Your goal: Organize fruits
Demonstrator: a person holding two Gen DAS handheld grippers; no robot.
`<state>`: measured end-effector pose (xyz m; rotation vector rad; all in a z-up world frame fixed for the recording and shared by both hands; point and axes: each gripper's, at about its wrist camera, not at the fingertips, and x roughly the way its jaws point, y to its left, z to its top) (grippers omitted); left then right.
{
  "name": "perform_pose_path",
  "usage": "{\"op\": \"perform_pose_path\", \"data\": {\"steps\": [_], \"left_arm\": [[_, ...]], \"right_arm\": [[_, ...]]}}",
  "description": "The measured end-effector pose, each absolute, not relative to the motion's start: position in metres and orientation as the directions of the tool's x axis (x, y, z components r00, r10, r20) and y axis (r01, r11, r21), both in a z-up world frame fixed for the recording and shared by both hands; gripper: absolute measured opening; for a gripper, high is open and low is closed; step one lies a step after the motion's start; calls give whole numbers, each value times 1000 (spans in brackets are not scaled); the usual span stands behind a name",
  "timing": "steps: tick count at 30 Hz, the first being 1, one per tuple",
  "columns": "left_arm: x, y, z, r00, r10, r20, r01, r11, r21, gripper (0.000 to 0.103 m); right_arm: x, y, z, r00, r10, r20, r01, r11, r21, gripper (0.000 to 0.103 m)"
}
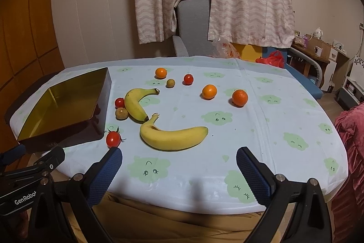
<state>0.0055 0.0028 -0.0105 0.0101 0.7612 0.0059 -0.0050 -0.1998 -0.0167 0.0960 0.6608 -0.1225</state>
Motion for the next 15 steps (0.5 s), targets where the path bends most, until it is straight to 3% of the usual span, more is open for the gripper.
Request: {"op": "perform_pose_path", "data": {"steps": [15], "left_arm": [[6, 3, -12, 720, 7, -694, 2, 1000, 13, 103]], "right_arm": [[-4, -198, -17, 782, -76, -618, 137, 989, 53, 102]]}}
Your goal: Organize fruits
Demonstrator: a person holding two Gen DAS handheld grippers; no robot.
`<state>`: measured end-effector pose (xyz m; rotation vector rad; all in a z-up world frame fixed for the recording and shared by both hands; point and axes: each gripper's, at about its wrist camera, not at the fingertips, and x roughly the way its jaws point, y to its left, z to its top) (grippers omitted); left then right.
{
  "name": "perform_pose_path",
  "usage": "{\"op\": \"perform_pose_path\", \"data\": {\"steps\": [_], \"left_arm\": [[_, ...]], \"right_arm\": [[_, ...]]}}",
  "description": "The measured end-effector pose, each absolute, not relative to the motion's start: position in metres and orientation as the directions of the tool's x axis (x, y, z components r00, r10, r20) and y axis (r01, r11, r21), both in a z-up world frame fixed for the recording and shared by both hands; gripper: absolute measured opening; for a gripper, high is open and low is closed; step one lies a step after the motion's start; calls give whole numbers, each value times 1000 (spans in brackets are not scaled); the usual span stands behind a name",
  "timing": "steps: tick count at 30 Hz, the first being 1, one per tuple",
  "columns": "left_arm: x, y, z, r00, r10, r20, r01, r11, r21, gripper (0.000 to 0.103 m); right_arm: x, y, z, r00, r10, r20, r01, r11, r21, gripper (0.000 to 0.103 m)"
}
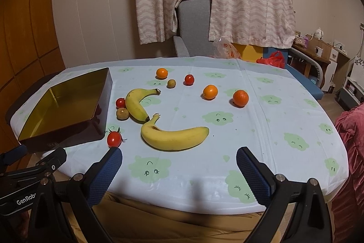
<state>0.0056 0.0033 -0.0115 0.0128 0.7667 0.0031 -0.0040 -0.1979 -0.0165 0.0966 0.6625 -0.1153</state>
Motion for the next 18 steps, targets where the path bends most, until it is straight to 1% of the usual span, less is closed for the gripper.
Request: {"op": "perform_pose_path", "data": {"steps": [8, 18], "left_arm": [[7, 3, -15, 718, 12, -695, 3, 1000, 21, 103], [12, 3, -20, 695, -11, -719, 23, 1000, 8, 103]], "right_arm": [[-5, -198, -16, 793, -55, -606, 119, 991, 66, 102], [-4, -202, -20, 785, -33, -618, 110, 990, 87, 101]]}}
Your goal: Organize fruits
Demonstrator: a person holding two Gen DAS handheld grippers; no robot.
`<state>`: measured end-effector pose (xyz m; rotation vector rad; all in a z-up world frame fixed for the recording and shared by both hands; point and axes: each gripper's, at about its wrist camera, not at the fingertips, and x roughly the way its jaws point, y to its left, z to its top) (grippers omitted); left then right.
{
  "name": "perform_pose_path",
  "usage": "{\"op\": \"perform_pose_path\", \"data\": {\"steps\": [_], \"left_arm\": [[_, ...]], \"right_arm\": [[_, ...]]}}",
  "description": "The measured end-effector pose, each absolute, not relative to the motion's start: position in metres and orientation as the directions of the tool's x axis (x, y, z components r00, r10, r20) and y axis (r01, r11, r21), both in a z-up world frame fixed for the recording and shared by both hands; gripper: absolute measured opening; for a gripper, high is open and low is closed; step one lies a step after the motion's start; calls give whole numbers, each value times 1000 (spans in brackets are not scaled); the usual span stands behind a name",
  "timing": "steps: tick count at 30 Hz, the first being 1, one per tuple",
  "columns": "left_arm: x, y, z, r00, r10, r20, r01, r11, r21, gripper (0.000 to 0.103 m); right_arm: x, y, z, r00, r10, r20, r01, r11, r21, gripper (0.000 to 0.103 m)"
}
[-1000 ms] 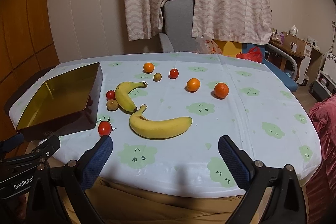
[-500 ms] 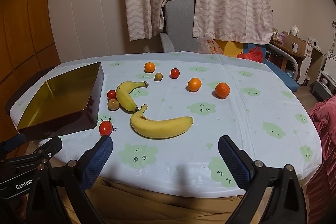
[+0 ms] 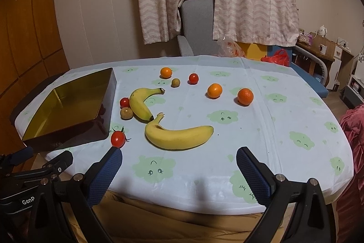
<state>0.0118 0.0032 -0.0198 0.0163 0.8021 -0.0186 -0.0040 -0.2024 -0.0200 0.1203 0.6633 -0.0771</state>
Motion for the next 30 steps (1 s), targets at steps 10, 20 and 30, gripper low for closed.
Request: {"op": "perform_pose_path", "data": {"steps": [10, 20, 30], "left_arm": [[9, 5, -20, 716, -80, -693, 75, 996, -38, 103], [14, 3, -27, 664, -145, -733, 137, 988, -71, 103], [20, 5, -37, 620, -168, -767, 139, 985, -103, 103]], "right_arm": [[16, -210, -34, 767, 67, -638, 5, 994, 111, 75], [90, -187, -50, 688, 126, -715, -294, 949, -115, 74], [139, -191, -79, 490, 192, -850, -458, 887, -63, 73]]}}
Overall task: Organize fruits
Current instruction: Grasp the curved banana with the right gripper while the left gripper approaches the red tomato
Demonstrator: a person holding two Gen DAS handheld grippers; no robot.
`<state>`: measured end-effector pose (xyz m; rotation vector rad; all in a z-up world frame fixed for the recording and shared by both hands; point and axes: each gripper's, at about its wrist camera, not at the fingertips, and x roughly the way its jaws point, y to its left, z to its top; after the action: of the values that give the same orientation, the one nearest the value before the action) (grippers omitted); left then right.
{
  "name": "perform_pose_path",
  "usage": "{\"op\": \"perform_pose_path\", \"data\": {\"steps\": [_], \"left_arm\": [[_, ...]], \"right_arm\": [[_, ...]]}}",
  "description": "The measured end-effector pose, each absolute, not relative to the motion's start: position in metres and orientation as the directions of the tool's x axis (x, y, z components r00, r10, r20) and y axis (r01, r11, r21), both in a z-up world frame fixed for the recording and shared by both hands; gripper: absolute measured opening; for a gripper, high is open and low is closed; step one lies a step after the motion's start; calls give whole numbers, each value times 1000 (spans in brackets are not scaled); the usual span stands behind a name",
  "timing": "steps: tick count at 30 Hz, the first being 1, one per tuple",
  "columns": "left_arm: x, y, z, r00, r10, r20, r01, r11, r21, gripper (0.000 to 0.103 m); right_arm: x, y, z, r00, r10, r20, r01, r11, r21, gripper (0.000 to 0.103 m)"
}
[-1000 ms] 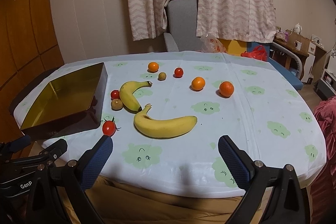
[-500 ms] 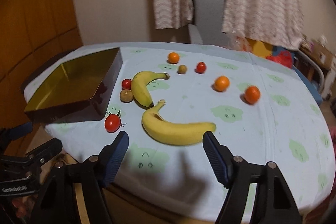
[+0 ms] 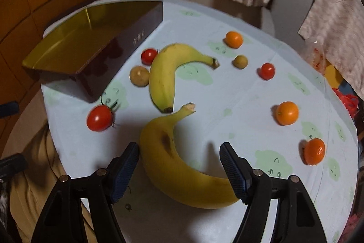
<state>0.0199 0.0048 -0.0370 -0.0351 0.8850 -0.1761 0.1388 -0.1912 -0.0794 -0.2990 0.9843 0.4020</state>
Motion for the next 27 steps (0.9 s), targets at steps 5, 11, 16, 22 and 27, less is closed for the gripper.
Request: {"op": "perform_pose_path", "data": {"steps": [5, 11, 16, 22, 27], "left_arm": [[23, 6, -39, 617, -156, -771, 129, 987, -97, 103], [28, -1, -42, 610, -156, -777, 149, 986, -80, 103], [35, -14, -43, 624, -163, -764, 185, 981, -58, 103], [51, -39, -47, 586, -217, -781, 256, 964, -76, 103], [66, -51, -52, 597, -194, -779, 225, 972, -69, 100]], "right_arm": [[133, -186, -86, 496, 201, -844, -451, 891, -53, 55], [111, -189, -81, 582, 185, -792, -353, 935, -41, 52], [100, -216, -75, 647, 141, -749, -160, 986, 48, 43], [94, -237, -75, 690, 130, -713, -73, 991, 110, 41], [101, -233, -82, 701, 102, -706, -54, 995, 89, 41]]}}
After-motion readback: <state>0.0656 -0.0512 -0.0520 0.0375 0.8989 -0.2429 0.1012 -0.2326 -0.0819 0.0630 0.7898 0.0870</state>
